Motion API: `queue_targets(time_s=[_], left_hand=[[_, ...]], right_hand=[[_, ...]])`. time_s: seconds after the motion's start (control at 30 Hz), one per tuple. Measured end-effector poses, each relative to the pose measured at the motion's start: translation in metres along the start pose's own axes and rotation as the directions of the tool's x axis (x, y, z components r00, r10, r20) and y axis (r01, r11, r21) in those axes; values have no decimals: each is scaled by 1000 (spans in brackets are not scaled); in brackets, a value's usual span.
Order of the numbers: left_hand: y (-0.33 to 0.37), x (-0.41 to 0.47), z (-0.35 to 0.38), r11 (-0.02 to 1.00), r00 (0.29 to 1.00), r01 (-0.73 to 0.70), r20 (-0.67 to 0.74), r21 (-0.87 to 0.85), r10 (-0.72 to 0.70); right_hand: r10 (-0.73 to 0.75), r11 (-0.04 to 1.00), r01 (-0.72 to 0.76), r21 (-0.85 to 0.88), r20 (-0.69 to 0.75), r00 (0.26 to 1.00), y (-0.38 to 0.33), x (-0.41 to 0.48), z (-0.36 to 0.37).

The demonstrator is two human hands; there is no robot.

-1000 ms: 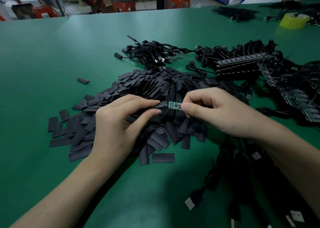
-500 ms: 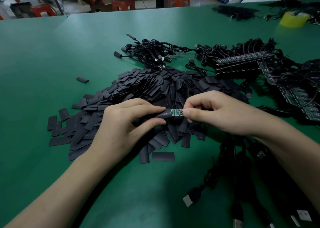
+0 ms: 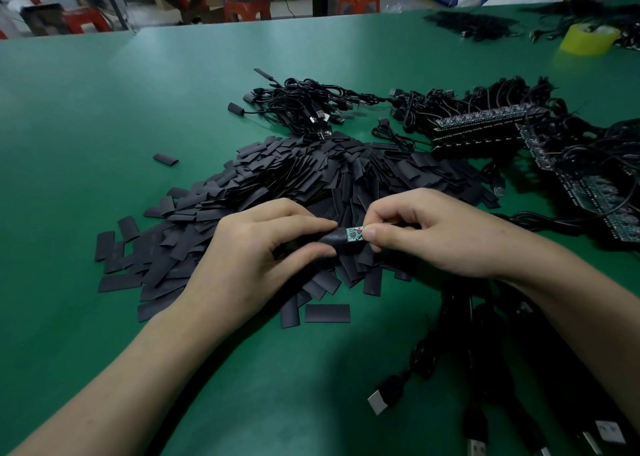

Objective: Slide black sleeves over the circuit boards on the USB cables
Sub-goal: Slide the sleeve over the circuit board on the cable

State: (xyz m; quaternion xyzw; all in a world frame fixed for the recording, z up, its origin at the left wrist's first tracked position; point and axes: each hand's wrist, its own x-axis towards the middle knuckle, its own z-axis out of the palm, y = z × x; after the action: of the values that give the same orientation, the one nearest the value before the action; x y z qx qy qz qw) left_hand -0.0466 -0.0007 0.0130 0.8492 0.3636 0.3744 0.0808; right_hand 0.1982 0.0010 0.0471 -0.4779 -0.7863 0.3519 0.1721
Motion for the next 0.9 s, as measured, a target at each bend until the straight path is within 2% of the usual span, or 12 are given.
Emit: queue_targets(time_s=[0.23, 0.37, 0.5, 0.57, 0.7, 0.9], left_hand=[[6, 2, 2, 1000, 1000, 21, -5, -21, -21], [10, 1, 7, 994, 998, 68, -9, -87, -69], [10, 1, 10, 995, 998, 67, 18, -70, -66], [9, 2, 9, 993, 997, 81, -3, -89, -82], [5, 4, 7, 979, 984, 144, -84, -143, -158], [2, 3, 10, 919, 966, 207, -80, -335, -247]], right_hand=[[2, 1000, -1, 24, -14, 1000, 2, 0, -3], [-25, 1000, 25, -5, 5, 1000, 1, 0, 3], [-37, 999, 37, -36, -19, 999, 3, 1, 8], [-65, 998, 63, -21, -73, 995, 3, 2, 10], [-170, 979, 197, 54, -318, 933, 4, 1, 11], [-347, 938, 306, -164, -439, 829, 0, -3, 13]])
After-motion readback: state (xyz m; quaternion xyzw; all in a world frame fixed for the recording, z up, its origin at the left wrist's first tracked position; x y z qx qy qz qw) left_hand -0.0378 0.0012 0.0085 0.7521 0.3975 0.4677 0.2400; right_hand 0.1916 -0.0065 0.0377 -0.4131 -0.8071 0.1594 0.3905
